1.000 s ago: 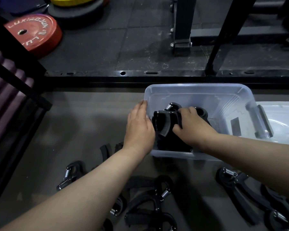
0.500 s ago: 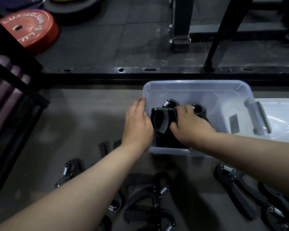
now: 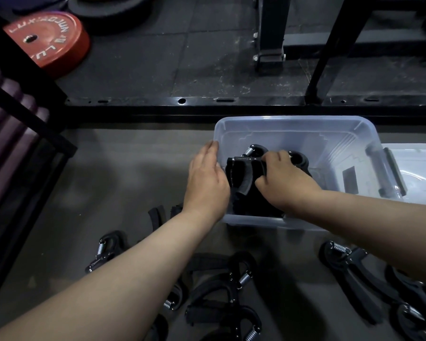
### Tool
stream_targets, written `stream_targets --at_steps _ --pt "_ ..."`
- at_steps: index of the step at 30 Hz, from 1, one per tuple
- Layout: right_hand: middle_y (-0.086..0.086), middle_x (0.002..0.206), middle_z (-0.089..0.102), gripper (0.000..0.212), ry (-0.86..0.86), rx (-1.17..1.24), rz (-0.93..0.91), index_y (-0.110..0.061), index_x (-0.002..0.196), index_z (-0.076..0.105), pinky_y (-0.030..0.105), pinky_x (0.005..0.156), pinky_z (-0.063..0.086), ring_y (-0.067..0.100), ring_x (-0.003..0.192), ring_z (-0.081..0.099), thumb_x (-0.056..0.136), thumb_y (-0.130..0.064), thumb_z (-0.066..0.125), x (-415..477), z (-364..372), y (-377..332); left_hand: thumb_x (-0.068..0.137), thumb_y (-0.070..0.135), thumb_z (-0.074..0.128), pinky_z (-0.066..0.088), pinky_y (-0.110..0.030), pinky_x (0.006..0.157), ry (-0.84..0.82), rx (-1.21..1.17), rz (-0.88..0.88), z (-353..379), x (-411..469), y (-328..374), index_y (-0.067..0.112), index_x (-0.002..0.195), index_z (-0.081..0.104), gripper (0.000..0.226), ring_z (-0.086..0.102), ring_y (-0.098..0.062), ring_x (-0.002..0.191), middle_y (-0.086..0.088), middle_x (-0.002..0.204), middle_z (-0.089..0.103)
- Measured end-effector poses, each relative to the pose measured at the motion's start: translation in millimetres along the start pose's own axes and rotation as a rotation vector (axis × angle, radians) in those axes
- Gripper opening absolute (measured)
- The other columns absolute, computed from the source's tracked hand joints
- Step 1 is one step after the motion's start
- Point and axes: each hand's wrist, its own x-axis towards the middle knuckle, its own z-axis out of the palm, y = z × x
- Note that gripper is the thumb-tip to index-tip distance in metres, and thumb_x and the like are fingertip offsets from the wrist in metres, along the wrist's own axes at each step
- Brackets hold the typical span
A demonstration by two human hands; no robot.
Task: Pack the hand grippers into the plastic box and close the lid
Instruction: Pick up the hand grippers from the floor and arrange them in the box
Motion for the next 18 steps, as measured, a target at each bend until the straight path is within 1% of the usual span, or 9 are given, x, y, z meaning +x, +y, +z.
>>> stream_targets --at_steps 3,6,7,9,11,12,15,16,18 --pt "0.016 0.132 0.038 0.041 0.0 -0.029 -0.003 -0.008 0.13 0.038 0.038 0.07 0.038 0.039 0.099 0.06 0.094 -0.026 0.045 -1 3 1 0.1 0.009 0.036 -0.001 0.007 0.097 0.006 -0.005 0.001 1 1 -1 0.017 0.149 0.034 0.05 0.021 -0.008 0.142 0.003 0.156 0.03" --pt "0.014 0.131 0.04 0.044 0.05 -0.115 0.017 -0.01 0.13 0.04 0.041 0.072 0.04 0.037 0.106 0.056 0.094 -0.035 0.042 -2 2 1 0.1 0.009 0.036 -0.001 0.007 0.097 0.007 -0.015 0.009 2 1 -2 0.017 0.149 0.034 0.05 0.021 -0.008 0.141 0.003 0.155 0.031" --pt "0.014 0.13 0.041 0.045 0.09 -0.144 0.011 -0.01 0.13 0.043 0.042 0.076 0.042 0.036 0.11 0.053 0.094 -0.038 0.041 -2 2 0 0.1 0.009 0.036 -0.001 0.007 0.097 0.006 -0.023 0.007 2 1 -2 0.017 0.149 0.034 0.05 0.021 -0.008 0.141 0.003 0.155 0.031" --pt "0.016 0.133 0.041 0.047 0.172 -0.084 -0.058 -0.01 0.132 0.046 0.043 0.094 0.041 0.035 0.119 0.046 0.095 -0.039 0.043 1 4 -5 0.1 0.01 0.036 0.001 0.005 0.099 0.006 -0.052 0.002 0 1 -1 0.017 0.149 0.035 0.049 0.022 -0.007 0.141 0.004 0.155 0.032" --pt "0.017 0.142 0.037 0.05 0.169 0.097 -0.173 -0.009 0.139 0.044 0.043 0.11 0.031 0.034 0.13 0.038 0.096 -0.036 0.044 5 8 -18 0.101 0.011 0.035 0.007 -0.003 0.107 -0.008 -0.09 -0.011 -4 -2 1 0.018 0.149 0.035 0.049 0.022 -0.005 0.142 0.005 0.155 0.032" --pt "0.017 0.147 0.035 0.053 0.147 0.157 -0.229 -0.009 0.143 0.041 0.042 0.114 0.027 0.034 0.135 0.034 0.097 -0.036 0.043 9 11 -26 0.101 0.011 0.035 0.009 -0.008 0.11 -0.015 -0.112 -0.023 -6 -3 1 0.018 0.149 0.036 0.049 0.022 -0.006 0.143 0.004 0.155 0.032" --pt "0.016 0.157 0.026 0.06 0.117 0.186 -0.32 -0.006 0.15 0.03 0.036 0.119 0.015 0.029 0.146 0.022 0.098 -0.036 0.034 18 20 -57 0.1 0.009 0.036 0.013 -0.02 0.117 0.011 -0.189 -0.102 -9 -1 -3 0.013 0.147 0.038 0.047 0.026 -0.012 0.144 -0.003 0.155 0.034" --pt "0.017 0.159 0.021 0.059 0.115 0.199 -0.314 -0.004 0.151 0.026 0.035 0.119 0.013 0.028 0.147 0.019 0.1 -0.032 0.036 20 22 -65 0.1 0.01 0.036 0.016 -0.023 0.119 0.02 -0.212 -0.144 -12 -2 -6 0.011 0.146 0.039 0.046 0.029 -0.015 0.143 -0.005 0.154 0.036" --pt "0.016 0.162 0.01 0.061 0.12 0.222 -0.287 -0.003 0.153 0.019 0.038 0.12 0.012 0.029 0.148 0.012 0.101 -0.028 0.04 20 22 -79 0.102 0.017 0.038 0.021 -0.028 0.118 -0.009 -0.224 -0.209 -12 -5 -22 0.009 0.146 0.041 0.045 0.034 -0.02 0.141 -0.01 0.151 0.04"
